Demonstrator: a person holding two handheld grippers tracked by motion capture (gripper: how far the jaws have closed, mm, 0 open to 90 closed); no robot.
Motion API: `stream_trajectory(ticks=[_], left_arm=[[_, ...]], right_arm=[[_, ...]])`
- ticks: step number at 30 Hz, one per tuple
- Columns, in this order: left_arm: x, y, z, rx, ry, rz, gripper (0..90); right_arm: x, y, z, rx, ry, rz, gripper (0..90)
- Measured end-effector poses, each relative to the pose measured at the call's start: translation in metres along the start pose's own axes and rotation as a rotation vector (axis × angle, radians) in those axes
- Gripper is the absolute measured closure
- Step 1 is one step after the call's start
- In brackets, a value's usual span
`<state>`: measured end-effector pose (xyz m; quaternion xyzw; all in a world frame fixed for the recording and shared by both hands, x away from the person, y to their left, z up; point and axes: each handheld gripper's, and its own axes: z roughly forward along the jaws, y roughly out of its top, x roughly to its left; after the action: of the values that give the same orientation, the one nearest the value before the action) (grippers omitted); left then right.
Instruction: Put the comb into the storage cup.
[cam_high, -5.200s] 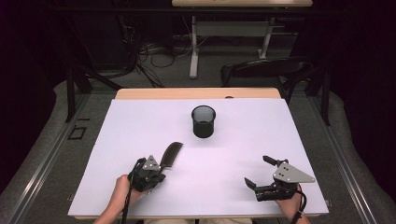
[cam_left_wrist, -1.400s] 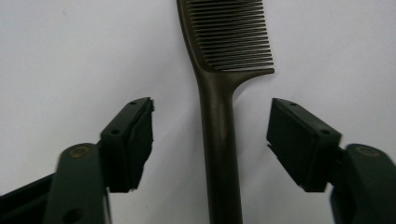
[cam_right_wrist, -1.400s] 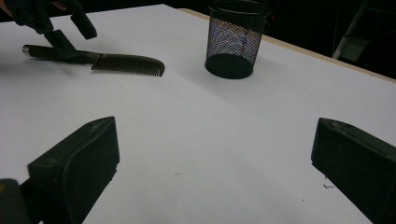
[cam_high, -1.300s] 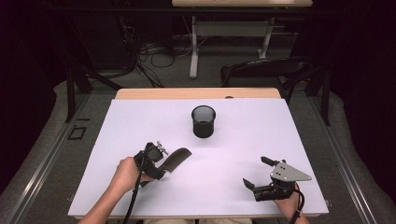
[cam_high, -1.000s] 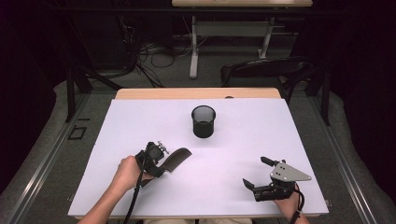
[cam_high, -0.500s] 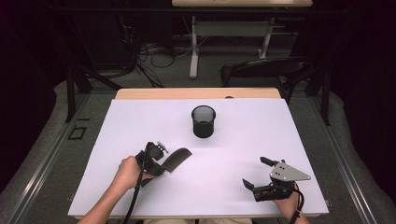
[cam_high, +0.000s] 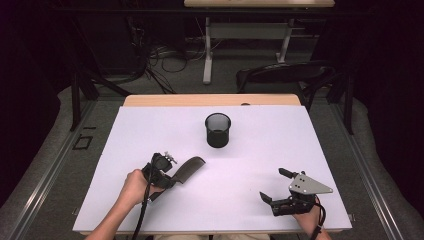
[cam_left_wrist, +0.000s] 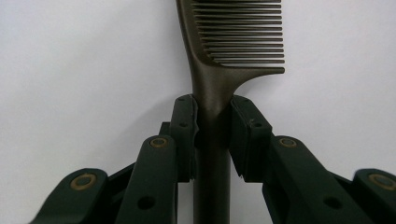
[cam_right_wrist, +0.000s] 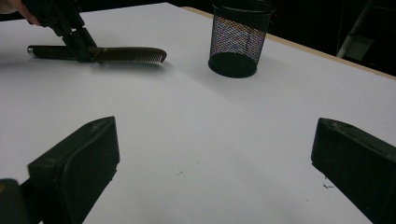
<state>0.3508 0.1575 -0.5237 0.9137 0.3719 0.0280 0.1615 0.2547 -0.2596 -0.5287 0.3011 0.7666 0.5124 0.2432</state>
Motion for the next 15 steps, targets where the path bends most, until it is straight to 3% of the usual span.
stream_trajectory(ticks=[15], left_arm=[[0.005, -0.013, -0.019, -0.159, -0.019, 0.000, 72.6]], right_arm=[[0.000, 0.000, 0.000, 0.002, -0.004, 0.000, 0.7]])
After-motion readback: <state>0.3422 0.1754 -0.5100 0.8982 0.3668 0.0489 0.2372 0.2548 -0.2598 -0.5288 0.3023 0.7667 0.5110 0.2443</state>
